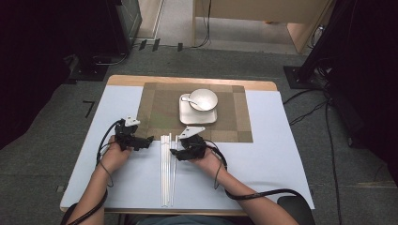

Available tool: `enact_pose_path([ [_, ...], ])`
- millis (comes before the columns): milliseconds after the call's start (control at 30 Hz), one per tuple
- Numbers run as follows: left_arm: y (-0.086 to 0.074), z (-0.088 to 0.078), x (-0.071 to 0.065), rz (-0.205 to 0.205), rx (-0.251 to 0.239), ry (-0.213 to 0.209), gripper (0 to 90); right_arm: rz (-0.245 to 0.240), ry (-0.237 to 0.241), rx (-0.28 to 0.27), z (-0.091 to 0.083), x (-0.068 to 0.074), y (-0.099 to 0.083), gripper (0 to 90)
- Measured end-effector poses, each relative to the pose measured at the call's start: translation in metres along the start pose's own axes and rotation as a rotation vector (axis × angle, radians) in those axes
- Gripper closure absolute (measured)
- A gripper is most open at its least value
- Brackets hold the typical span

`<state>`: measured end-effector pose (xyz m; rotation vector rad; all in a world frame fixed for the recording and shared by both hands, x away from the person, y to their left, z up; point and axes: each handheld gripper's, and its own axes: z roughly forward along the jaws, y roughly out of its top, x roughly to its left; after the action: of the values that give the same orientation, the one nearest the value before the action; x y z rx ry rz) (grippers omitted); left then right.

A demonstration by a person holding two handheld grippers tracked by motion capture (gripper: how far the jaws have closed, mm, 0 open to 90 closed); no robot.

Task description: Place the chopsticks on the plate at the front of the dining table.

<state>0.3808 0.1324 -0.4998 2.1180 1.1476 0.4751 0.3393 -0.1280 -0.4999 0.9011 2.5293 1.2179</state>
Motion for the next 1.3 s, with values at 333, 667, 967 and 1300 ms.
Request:
enact_pose_path([
  [333, 0.0, 0.0, 0.0, 0.0, 0.0, 0.0, 0.0, 0.019, -0.021, -0.001, -0.002, -0.005, 0.0, 42.7],
  [667, 0.0, 0.0, 0.0, 0.0, 0.0, 0.001, 0.0, -0.006, -0.054, 0.01, -0.004, -0.007, -0.001, 53.1],
  [967, 0.0, 0.0, 0.0, -0.001, 0.0, 0.001, 0.0, 0.003, -0.082, 0.024, -0.008, -0.011, 0.0, 63.4],
  [1300, 0.0, 0.0, 0.0, 0.0, 0.0, 0.001, 0.0, 0.082, -0.099, 0.031, -0.011, -0.017, -0.002, 80.0],
])
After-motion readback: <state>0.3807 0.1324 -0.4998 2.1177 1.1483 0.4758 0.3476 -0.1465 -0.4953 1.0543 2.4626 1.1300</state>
